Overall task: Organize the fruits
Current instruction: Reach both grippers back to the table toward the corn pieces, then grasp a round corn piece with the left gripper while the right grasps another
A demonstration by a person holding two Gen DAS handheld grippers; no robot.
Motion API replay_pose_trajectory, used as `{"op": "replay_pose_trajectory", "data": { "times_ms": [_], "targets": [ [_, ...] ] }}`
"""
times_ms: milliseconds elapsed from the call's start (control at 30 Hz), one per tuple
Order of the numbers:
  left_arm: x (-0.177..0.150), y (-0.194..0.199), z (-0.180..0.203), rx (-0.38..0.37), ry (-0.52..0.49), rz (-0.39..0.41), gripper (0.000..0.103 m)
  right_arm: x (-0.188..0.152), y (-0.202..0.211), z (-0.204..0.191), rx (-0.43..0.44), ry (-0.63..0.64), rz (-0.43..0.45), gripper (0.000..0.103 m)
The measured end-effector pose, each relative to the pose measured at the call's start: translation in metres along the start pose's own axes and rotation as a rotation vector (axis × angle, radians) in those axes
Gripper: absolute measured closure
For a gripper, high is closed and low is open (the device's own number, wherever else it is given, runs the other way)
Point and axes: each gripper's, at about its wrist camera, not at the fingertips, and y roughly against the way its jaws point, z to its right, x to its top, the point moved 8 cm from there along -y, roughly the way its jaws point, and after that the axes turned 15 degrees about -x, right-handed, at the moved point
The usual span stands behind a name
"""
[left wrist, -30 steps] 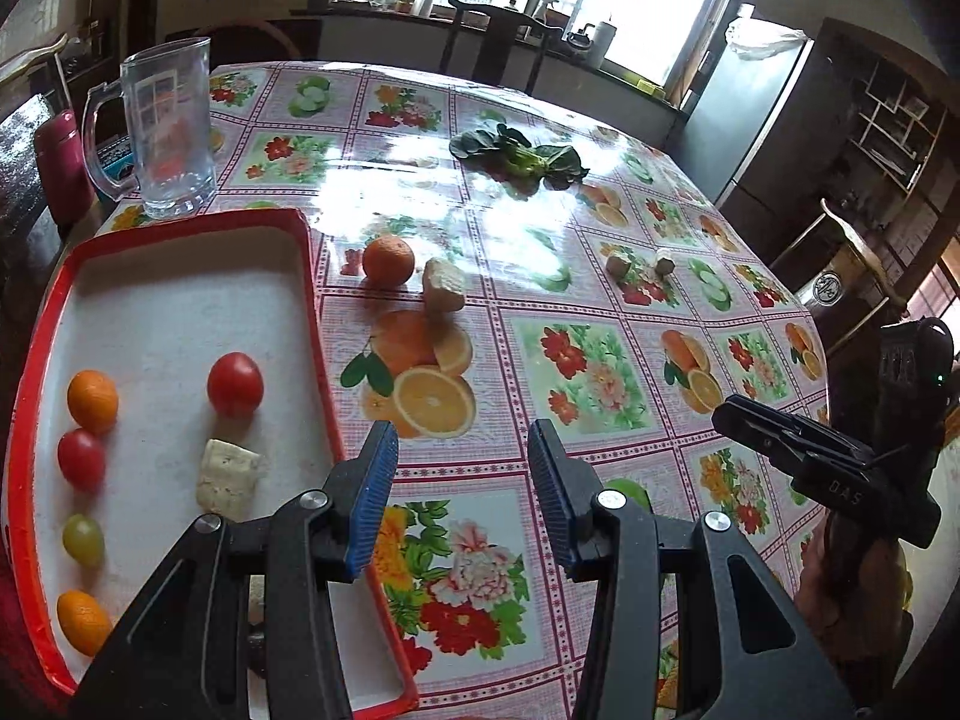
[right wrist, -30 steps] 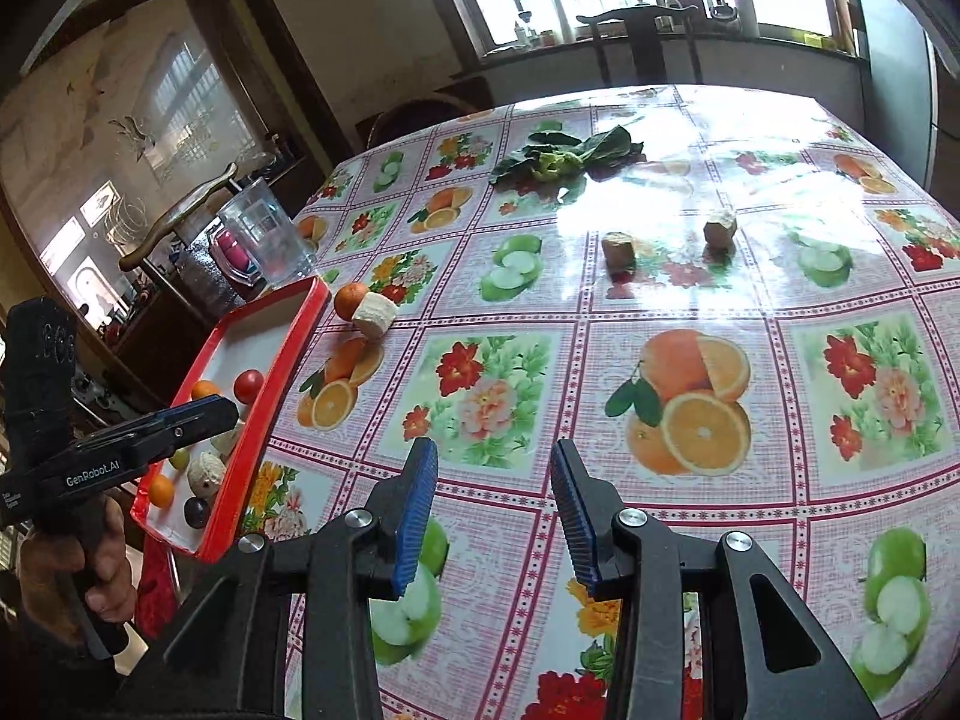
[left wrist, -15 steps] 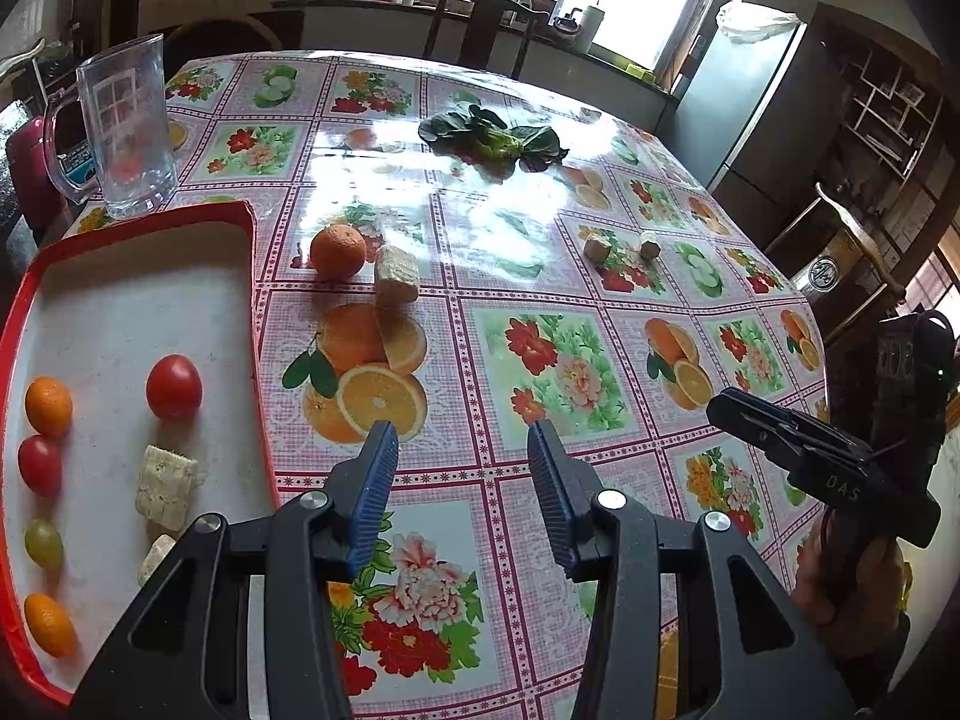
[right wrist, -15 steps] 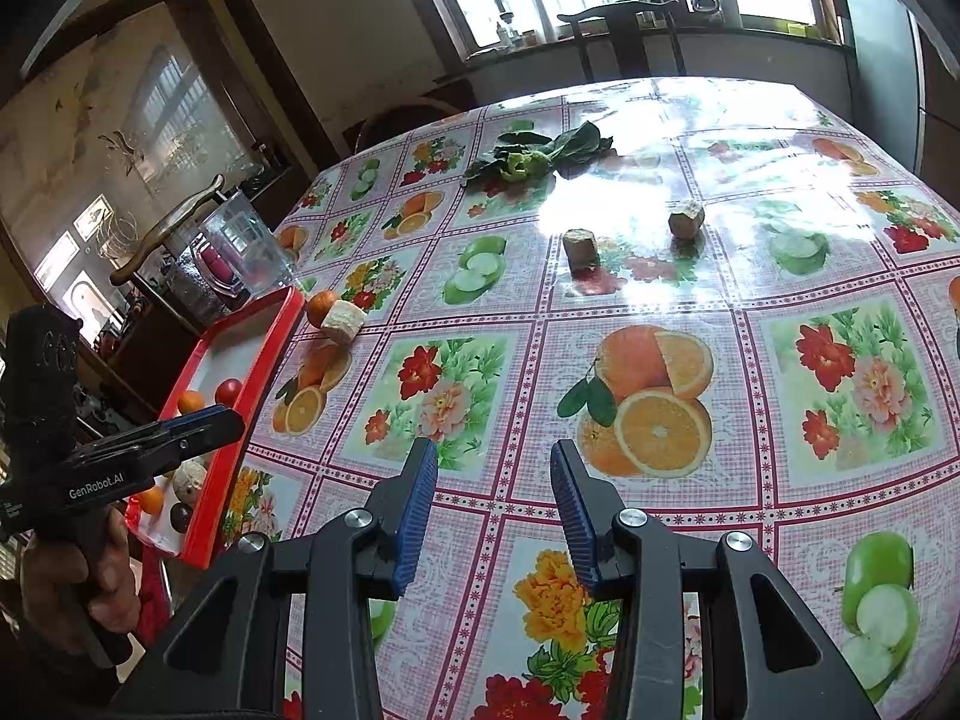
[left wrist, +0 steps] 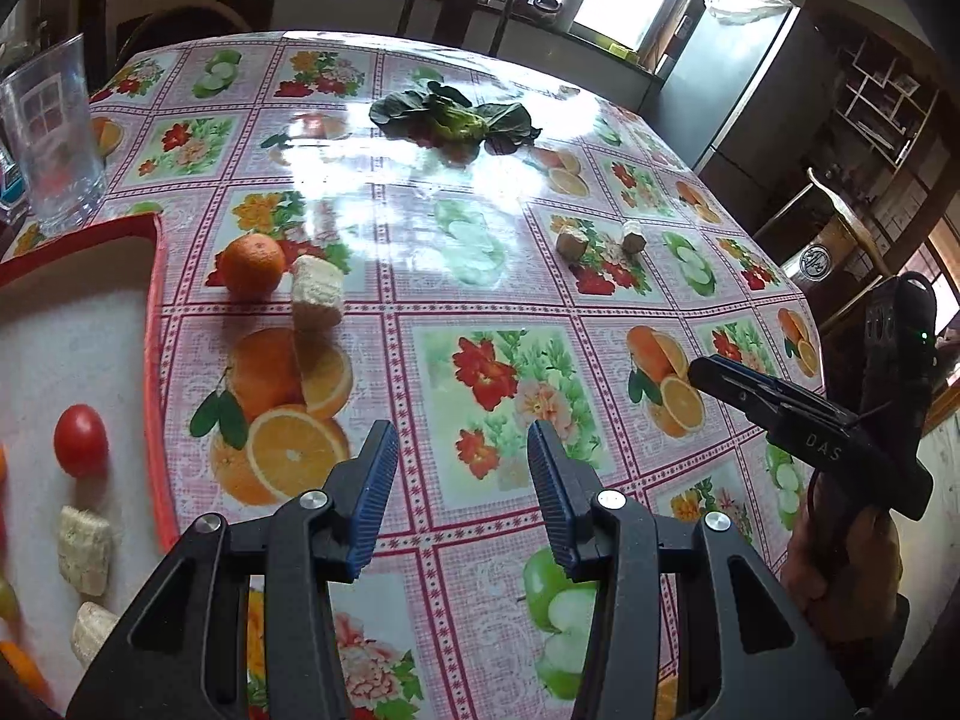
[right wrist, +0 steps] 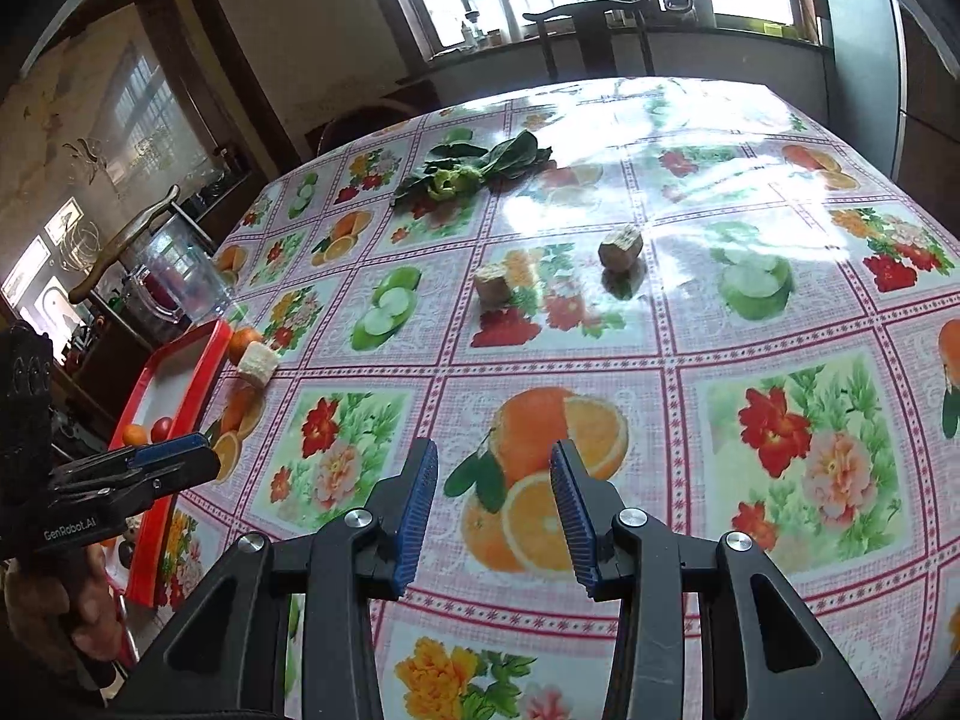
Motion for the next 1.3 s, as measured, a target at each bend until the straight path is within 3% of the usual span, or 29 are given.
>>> {"op": "replay_pose_trajectory", "data": {
  "times_ms": [367,633,767,833,967,1033,1133,1300],
  "targets": [
    [0.054,-0.081,0.031,-0.039,-0.079,-0.039,0.060,0.064,-0.066,0.037,-0.090,-0.021,-0.015,0.061],
    [0.091,-0.138,0.033,-0.046,-0.099,-0.042,0.060,0.093,-0.102,0.044,-0.098,-0.026,-0.025,0.062],
    [0.100,-0.154,0.033,-0.023,-0.135,-0.047,0.060,0.097,-0.107,0.044,-0.089,-0.019,-0.019,0.065],
    [0.104,-0.158,0.035,-0.029,-0.146,-0.044,0.060,0.098,-0.107,0.045,-0.091,-0.015,-0.016,0.073],
    [0.108,-0.165,0.040,-0.042,-0.177,-0.043,0.061,0.094,-0.101,0.052,-0.079,-0.042,-0.008,0.074],
    [0.108,-0.167,0.041,-0.019,-0.206,-0.038,0.074,0.090,-0.095,0.054,-0.071,-0.053,-0.005,0.074],
    [0.109,-0.169,0.041,0.010,-0.237,-0.040,0.081,0.083,-0.087,0.054,-0.061,-0.065,-0.002,0.074],
    [0.101,-0.162,0.041,0.026,-0.239,-0.053,0.081,0.072,-0.074,0.052,-0.043,-0.081,-0.001,0.074]
  ]
}}
